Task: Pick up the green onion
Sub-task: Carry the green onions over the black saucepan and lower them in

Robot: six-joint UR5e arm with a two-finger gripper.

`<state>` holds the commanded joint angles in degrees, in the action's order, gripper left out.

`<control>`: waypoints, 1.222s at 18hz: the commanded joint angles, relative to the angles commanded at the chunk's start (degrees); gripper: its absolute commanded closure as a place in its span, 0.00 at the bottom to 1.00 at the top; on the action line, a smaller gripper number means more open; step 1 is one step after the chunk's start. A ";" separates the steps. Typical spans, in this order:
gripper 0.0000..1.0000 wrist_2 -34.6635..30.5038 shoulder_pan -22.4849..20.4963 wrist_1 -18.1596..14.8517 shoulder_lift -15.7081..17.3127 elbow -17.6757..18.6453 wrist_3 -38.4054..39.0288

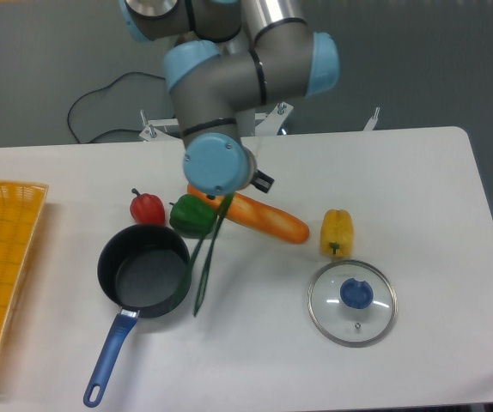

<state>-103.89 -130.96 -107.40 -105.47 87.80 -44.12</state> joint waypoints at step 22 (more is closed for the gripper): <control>0.90 1.67 3.69 -1.85 0.10 0.61 0.44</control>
<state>-102.22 -127.27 -109.25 -105.38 88.42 -43.68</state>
